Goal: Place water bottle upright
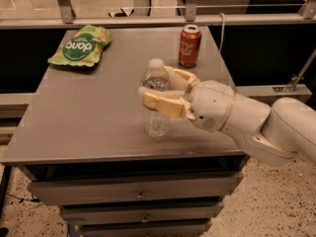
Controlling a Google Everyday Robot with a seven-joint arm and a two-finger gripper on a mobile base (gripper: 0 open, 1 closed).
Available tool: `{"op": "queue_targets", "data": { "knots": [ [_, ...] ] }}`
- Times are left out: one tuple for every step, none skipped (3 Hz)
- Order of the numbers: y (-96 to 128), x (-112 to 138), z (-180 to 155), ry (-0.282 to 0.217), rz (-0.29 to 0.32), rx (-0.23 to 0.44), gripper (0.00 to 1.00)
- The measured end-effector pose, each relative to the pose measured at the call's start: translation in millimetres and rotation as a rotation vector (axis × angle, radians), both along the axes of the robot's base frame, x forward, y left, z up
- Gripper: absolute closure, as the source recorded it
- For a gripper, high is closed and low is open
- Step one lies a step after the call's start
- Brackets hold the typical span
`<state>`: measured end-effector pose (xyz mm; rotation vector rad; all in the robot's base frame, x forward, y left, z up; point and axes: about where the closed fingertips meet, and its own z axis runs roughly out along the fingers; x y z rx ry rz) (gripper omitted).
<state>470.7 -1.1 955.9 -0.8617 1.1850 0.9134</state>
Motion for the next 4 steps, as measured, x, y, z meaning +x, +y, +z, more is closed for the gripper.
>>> {"op": "queue_targets", "data": {
  "knots": [
    [1, 0, -2, 0.003, 0.003, -0.003, 0.13],
    [1, 0, -4, 0.008, 0.002, -0.005, 0.0],
    [-4, -1, -3, 0.009, -0.002, -0.012, 0.0],
    [-33, -8, 4, 0.01, 0.003, -0.049, 0.0]
  ]
}}
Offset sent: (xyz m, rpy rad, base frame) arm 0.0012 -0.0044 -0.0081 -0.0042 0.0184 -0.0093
